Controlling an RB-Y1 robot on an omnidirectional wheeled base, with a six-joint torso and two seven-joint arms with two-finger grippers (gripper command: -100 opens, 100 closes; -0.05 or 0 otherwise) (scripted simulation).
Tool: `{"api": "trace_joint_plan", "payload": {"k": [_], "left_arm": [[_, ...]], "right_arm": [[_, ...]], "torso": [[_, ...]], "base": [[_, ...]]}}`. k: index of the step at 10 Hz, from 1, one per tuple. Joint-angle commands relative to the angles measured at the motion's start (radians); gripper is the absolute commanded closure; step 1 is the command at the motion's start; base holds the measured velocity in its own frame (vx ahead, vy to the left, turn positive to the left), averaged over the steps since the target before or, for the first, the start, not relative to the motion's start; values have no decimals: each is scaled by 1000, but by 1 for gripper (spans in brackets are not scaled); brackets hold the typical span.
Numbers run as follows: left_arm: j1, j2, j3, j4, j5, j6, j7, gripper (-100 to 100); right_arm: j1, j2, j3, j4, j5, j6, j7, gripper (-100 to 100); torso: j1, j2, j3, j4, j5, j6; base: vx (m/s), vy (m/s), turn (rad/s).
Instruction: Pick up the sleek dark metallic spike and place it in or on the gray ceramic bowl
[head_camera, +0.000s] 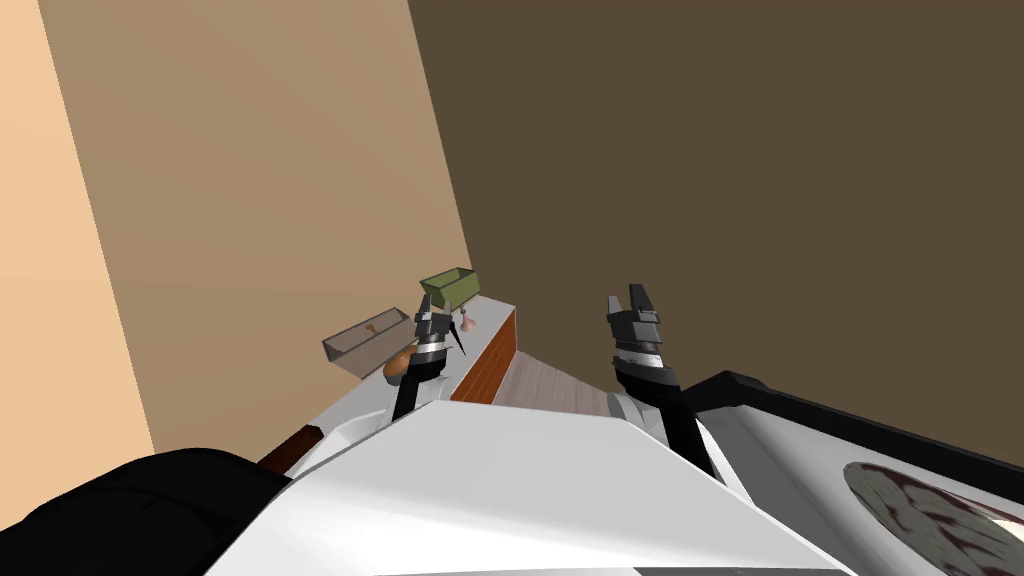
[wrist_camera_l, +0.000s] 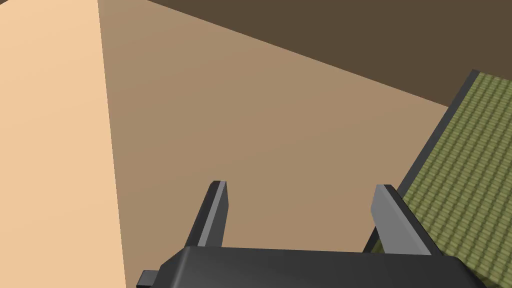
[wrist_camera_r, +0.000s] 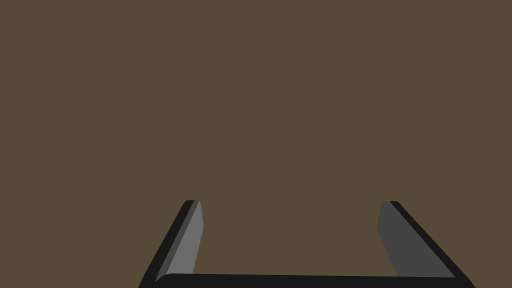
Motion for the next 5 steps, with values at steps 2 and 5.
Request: {"api": "trace_joint_plan", "payload": {"k": [2, 5], "left_arm": [[1, 50, -1, 17, 17, -5, 19, -100], [3, 102, -4, 57, 57, -17, 63, -100]], "right_arm": [[0, 0, 0, 0, 0, 0, 0, 0], [0, 0, 0, 0, 0, 0, 0, 0]], "torso": [[0, 0, 0, 0, 0, 0], [-3, 0, 0, 0, -1, 0]], "base": [[-2, -18, 13], [-4, -51, 22]]}}
